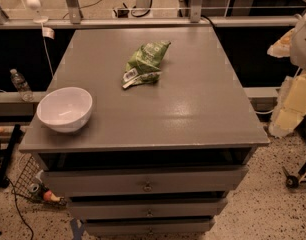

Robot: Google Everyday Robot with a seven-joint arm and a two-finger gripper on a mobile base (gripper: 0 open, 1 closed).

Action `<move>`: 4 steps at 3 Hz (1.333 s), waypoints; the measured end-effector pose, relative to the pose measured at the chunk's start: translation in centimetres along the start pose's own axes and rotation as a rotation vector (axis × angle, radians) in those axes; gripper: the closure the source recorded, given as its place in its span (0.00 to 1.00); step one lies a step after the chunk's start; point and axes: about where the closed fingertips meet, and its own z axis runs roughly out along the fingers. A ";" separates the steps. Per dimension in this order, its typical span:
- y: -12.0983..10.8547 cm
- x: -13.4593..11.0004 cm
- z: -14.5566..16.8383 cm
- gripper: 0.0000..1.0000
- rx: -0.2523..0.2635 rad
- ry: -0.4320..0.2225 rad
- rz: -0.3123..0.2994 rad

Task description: Move green jalapeno chip bag near white bowl

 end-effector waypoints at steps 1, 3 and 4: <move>0.0 0.0 0.0 0.00 0.000 0.000 0.000; -4.3 -8.5 5.6 0.00 0.004 -0.235 0.038; -6.1 -14.4 8.8 0.00 0.037 -0.331 0.077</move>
Offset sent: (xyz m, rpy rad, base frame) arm 0.0814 0.0666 -0.0322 0.2991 -0.0432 -0.0232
